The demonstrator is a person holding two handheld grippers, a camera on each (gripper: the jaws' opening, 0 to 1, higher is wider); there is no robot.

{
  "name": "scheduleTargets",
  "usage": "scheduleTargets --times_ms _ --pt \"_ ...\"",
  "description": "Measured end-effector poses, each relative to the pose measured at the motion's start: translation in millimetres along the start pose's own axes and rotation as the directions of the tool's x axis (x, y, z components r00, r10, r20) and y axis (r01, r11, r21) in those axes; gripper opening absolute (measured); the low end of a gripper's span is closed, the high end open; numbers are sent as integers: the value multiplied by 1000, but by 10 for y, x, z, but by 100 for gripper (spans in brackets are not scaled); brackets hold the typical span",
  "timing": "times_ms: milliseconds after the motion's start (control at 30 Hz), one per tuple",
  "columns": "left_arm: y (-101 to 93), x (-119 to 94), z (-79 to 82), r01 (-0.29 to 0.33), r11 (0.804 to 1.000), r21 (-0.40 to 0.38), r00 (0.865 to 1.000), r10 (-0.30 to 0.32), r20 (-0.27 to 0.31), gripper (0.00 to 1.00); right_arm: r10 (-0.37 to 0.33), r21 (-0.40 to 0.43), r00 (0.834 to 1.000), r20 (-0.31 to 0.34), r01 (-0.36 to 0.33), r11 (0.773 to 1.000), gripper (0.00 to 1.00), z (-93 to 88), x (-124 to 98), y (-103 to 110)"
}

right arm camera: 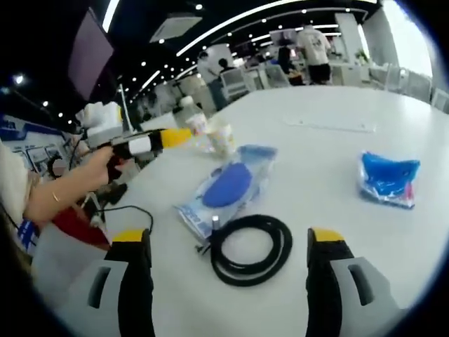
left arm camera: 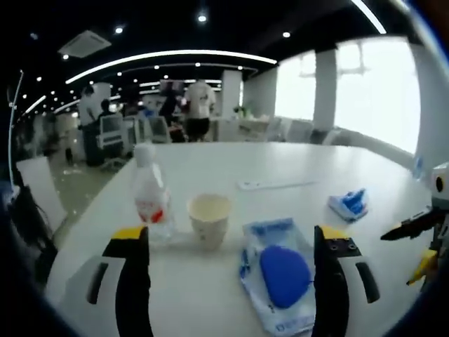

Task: Arrange the tabletop items into an orderly group along one side of the table until the central work area is clear of visible clutter.

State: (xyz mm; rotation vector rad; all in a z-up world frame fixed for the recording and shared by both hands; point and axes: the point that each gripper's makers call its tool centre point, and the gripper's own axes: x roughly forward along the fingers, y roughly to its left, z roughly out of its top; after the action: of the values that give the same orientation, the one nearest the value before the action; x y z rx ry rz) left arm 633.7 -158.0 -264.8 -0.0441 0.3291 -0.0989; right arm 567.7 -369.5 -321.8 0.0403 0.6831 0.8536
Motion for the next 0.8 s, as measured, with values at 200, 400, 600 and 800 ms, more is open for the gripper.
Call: scheduleTargets --times_ms 200,400,600,800 --pt "-146 -248 11 50 998 31 999 -50 -3 99 -34 59 999 22 33 998 81 32 57 -122" --pt "-315 -500 -125 99 994 43 992 -95 -86 99 -62 40 998 -27 63 997 77 -85 176 -199" --pt "-412 -731 -145 110 991 71 991 -103 -87 99 -24 11 999 -25 24 1000 71 -131 233 -98" --pt "-492 -873 -205 131 988 77 987 -123 -101 99 12 2 999 -46 -12 1000 65 -209 359 57"
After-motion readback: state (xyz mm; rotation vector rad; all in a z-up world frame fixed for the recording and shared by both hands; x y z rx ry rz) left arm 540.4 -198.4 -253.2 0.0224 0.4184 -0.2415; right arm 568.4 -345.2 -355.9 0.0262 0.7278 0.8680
